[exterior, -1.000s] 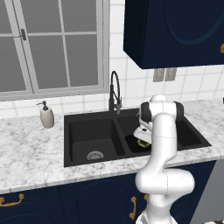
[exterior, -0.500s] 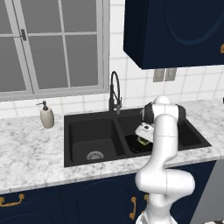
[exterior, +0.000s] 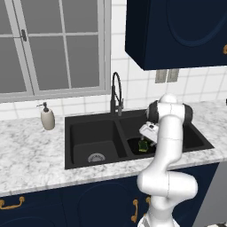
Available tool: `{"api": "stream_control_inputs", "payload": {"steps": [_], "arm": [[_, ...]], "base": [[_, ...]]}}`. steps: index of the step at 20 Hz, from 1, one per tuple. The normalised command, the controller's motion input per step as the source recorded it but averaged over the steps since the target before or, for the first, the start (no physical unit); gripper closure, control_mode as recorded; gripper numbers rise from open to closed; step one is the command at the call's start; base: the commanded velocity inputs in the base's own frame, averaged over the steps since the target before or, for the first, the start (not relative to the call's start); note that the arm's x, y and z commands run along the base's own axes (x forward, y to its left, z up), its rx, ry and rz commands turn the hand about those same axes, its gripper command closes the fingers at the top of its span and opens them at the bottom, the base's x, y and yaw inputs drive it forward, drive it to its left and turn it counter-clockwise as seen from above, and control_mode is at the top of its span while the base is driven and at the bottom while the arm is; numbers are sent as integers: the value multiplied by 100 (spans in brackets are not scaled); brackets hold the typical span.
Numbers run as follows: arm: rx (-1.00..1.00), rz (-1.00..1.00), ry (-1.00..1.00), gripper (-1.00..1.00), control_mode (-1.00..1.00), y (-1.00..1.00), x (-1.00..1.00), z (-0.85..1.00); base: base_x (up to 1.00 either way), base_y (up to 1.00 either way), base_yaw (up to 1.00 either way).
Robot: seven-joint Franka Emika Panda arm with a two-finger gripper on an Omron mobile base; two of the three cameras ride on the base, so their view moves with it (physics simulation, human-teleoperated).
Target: Pick the pan and sponge and place them into the sink. Then turn on the water.
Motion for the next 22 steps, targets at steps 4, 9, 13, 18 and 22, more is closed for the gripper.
{"api": "stream_control_inputs", "payload": {"steps": [4, 9, 13, 18, 22], "arm": [[0, 2, -15, -100, -100, 1, -58, 71], [0, 2, -22, -100, -100, 0, -74, 84], [1, 0, -28, -100, -100, -8, -77, 59], [12, 5, -30, -100, -100, -23, -53, 57], [12, 4, -25, -100, -100, -19, -36, 70]], "base": [[0, 0, 0], [0, 0, 0], [0, 0, 0], [0, 0, 0], [0, 0, 0]]}}
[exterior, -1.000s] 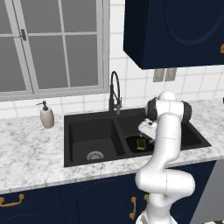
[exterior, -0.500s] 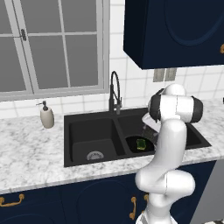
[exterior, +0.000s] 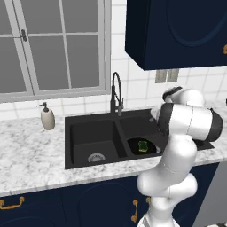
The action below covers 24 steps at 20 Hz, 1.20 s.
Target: Pick the pan and sponge and place them into the sink. Then turn on the water.
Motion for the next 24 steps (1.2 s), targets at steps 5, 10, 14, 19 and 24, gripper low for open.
{"api": "stream_control_inputs", "payload": {"steps": [5, 10, 14, 19, 24], "arm": [[9, 6, -29, -100, -100, -16, -39, 65], [0, 15, -42, -100, -100, -7, -45, 36], [0, 18, -43, -100, -100, -14, -30, 14], [-3, 21, -32, -100, -100, -21, -4, 0], [-12, 21, -17, -100, -100, -8, 0, -1]], "base": [[0, 0, 0], [0, 0, 0], [0, 0, 0], [0, 0, 0], [0, 0, 0]]}}
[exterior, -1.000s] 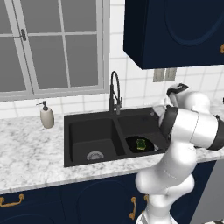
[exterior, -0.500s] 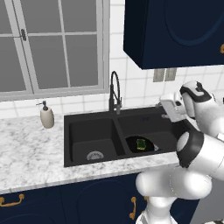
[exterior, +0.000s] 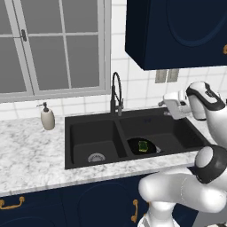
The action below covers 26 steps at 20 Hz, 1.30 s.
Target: Pick the pan and sponge and place them into the sink. Then turn on the water.
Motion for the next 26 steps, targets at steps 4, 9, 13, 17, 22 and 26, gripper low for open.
{"api": "stream_control_inputs", "payload": {"steps": [4, 9, 13, 17, 22, 26], "arm": [[-6, 4, -16, -100, -100, -1, 1, -18], [0, 2, 2, -100, -100, 3, 17, -33], [36, 2, 9, -100, -100, -5, 14, -26], [48, -10, 17, -100, -100, 2, 1, -12], [27, -29, 40, -100, -100, 16, 1, 0], [2, -20, 73, -100, -100, 14, 19, 6]], "base": [[0, 0, 0], [0, 0, 0], [0, 0, 0], [0, 0, 0], [0, 0, 0], [0, 0, 0]]}}
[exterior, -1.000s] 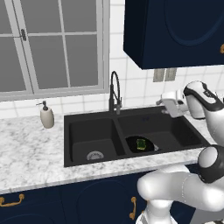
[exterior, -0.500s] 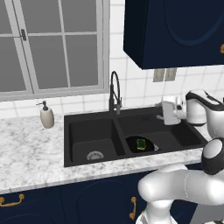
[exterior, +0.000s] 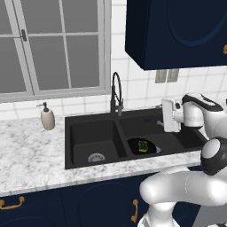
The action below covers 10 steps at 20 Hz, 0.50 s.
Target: Pick the pan and sponge and place them into the sink. Then turn on the water.
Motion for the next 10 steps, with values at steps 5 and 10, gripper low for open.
{"api": "stream_control_inputs", "payload": {"steps": [5, 10], "arm": [[16, -4, 86, -100, -100, -3, 20, 1], [48, 0, 62, -100, -100, -23, 14, 0]], "base": [[0, 0, 0], [0, 0, 0]]}}
